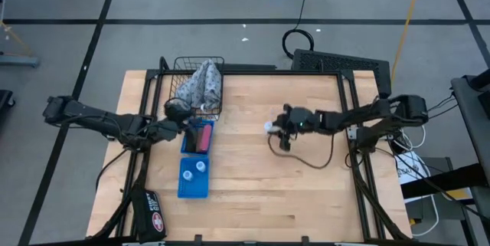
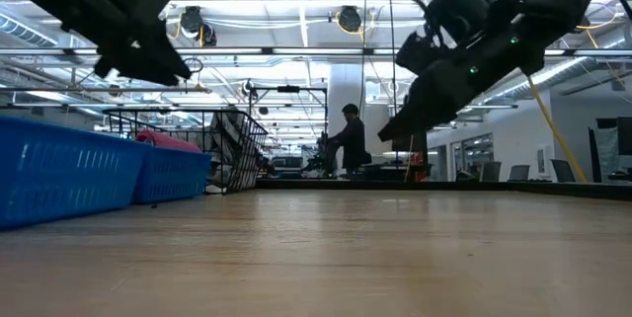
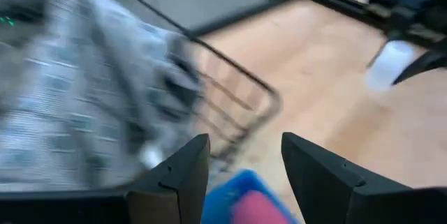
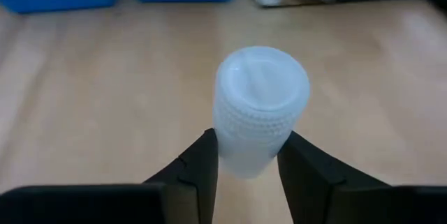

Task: Pick & Place Medicine items
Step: Put the transparent bottle into the bottom blue basket, then return to Home Position

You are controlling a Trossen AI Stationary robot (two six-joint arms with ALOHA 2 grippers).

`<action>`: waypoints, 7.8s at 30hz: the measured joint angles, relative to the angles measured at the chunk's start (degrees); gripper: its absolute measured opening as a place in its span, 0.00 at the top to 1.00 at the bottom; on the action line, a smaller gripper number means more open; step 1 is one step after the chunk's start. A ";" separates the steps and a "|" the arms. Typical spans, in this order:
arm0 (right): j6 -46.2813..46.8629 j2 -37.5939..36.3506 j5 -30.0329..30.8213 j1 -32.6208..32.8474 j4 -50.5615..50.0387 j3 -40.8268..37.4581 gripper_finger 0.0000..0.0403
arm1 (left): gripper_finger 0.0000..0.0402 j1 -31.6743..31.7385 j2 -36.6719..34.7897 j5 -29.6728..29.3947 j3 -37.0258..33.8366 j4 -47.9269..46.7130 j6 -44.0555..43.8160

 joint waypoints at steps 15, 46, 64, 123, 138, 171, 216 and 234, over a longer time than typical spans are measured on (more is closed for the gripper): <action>2.51 7.06 0.36 13.47 13.82 -0.05 0.71 | 0.44 6.15 26.60 33.86 23.70 -3.73 3.55; 2.32 7.07 0.40 15.90 13.53 -0.01 0.71 | 0.31 5.56 61.95 43.25 56.46 -6.84 30.10; 2.28 7.05 0.40 15.88 12.04 -0.01 0.71 | 0.61 7.01 64.32 48.28 56.39 -4.63 31.39; 2.50 5.39 0.64 15.05 11.19 -0.05 0.60 | 0.64 -36.11 30.73 10.75 10.22 -4.71 -21.05; 2.50 5.39 0.51 15.07 10.97 -0.05 0.61 | 0.61 -34.01 33.04 12.32 9.51 -3.54 -21.34; 2.48 5.39 0.36 15.07 10.99 -0.05 0.59 | 0.44 -27.48 -10.53 11.45 9.57 -3.53 4.16; 7.58 -53.59 -22.58 -9.62 3.75 -23.70 0.59 | 0.44 0.47 -47.25 29.17 -21.06 13.17 30.77; 11.94 -65.35 -22.42 -12.03 4.54 -32.36 0.60 | 0.44 3.89 -47.27 36.38 -21.38 12.68 32.32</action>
